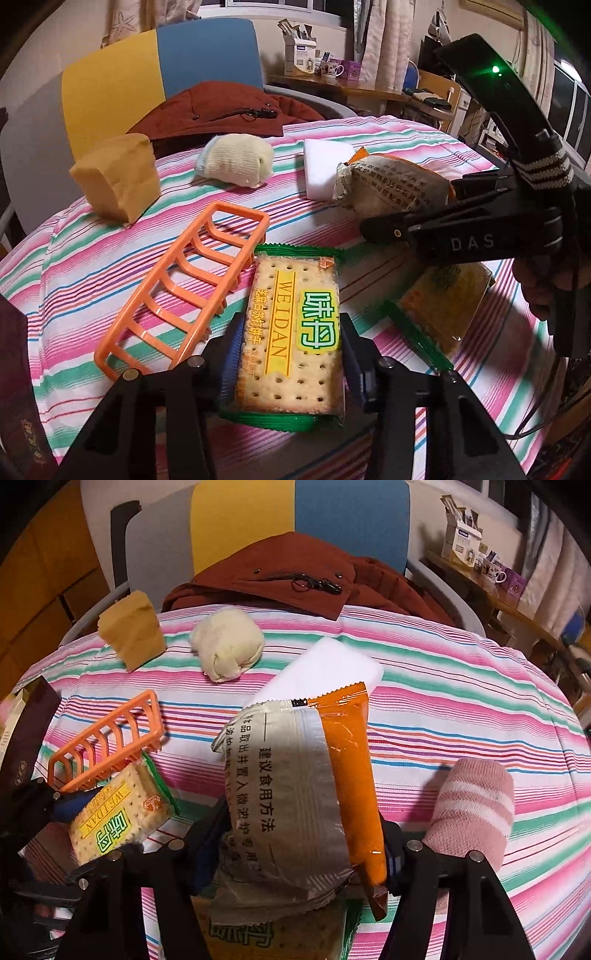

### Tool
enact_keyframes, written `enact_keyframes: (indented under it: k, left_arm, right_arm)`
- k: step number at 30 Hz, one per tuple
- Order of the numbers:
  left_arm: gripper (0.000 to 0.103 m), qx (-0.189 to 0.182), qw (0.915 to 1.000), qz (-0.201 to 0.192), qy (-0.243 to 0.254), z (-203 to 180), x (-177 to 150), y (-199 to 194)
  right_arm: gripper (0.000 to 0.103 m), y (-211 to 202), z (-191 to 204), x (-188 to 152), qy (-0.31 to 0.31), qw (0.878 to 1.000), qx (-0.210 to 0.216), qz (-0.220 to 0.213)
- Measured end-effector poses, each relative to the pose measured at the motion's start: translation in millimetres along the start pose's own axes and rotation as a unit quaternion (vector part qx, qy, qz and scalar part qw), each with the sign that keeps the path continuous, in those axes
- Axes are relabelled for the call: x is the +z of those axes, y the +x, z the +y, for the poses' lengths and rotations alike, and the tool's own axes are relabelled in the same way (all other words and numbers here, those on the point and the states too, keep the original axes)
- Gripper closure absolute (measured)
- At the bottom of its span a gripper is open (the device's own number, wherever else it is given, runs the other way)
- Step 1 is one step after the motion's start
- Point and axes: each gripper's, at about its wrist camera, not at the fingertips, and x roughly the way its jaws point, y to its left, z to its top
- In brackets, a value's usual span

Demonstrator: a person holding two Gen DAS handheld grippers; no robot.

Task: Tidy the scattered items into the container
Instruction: 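Carry the cracker pack and snack bag over the gold tray with both grippers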

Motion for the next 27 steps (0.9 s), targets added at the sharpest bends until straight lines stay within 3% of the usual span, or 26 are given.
enact_keyframes:
  k: [6, 16, 24, 27]
  left_arm:
    - [0.055, -0.006, 0.9996, -0.026, -0.002, -4.1, -12.0, -22.7]
    - [0.055, -0.029, 0.9995, -0.01, -0.01, 2.7, -48.1, -48.8]
    - [0.055, -0.047, 0.9987, -0.019, -0.001, 10.4, -88.4, -85.8]
    - [0.055, -0.045, 0.9987, -0.023, -0.01, 14.3, -97.8, -95.8]
  right_arm:
    - [0.04, -8.5, 5.3, 1.4, -0.011, 1.0, 0.015, -0.012]
    - [0.041, -17.4, 19.6, -11.1, -0.018, 0.999, 0.027, -0.015]
    - [0.041, -44.8, 42.6, -32.7, -0.004, 0.998, 0.017, -0.059]
    - [0.041, -60.8, 59.0, -40.9, -0.001, 0.996, 0.032, -0.082]
